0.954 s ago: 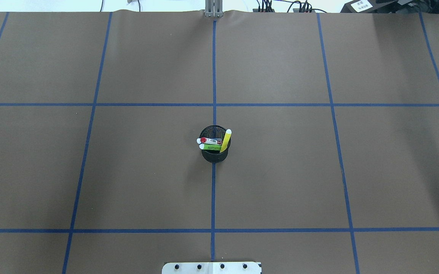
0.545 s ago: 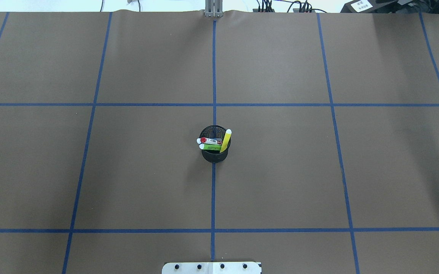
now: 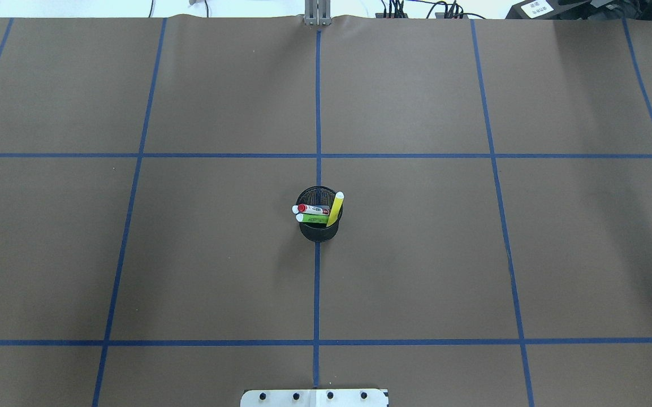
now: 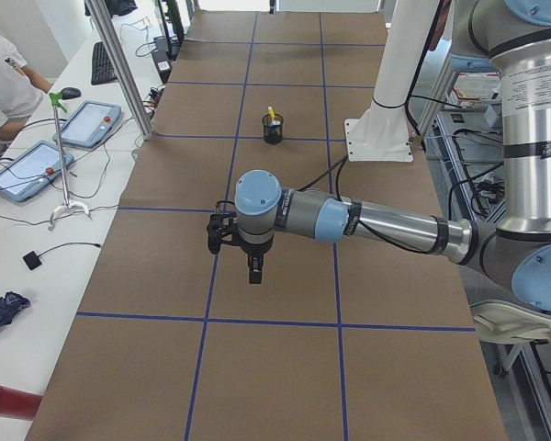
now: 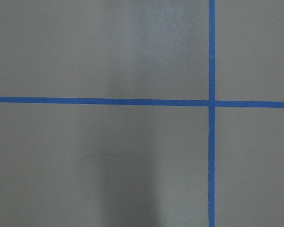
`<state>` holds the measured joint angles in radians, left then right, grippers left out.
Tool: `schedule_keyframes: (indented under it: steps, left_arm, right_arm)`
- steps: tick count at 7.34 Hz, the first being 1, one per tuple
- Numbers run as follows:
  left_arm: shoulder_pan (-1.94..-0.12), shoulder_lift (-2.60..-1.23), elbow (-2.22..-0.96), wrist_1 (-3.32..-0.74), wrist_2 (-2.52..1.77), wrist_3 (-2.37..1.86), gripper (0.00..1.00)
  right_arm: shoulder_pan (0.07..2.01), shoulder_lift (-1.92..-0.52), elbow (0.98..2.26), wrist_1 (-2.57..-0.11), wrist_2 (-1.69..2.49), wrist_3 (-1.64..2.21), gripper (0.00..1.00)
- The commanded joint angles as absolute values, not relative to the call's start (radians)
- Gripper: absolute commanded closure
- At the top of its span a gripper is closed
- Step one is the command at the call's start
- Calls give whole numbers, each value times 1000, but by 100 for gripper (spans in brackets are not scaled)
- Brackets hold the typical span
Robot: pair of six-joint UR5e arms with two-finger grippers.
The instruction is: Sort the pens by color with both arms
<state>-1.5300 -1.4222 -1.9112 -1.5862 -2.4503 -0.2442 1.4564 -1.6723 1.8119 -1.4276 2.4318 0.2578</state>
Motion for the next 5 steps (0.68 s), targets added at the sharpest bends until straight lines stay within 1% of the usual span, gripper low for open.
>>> schedule_keyframes:
  steps: [1, 3, 5]
  left_arm:
    - [-1529, -1424, -1911, -1586, -2451, -245, 0]
    - [-1531, -1422, -1911, -1586, -2450, -245, 0]
    - [-1529, -1422, -1911, -1586, -2450, -245, 0]
  right_arm:
    - [1424, -1671, 1815, -1332, 2434, 400, 1]
    - [1343, -1645, 1819, -1208, 2425, 657, 1]
    - [1281, -1551, 1857, -1201, 2422, 844, 1]
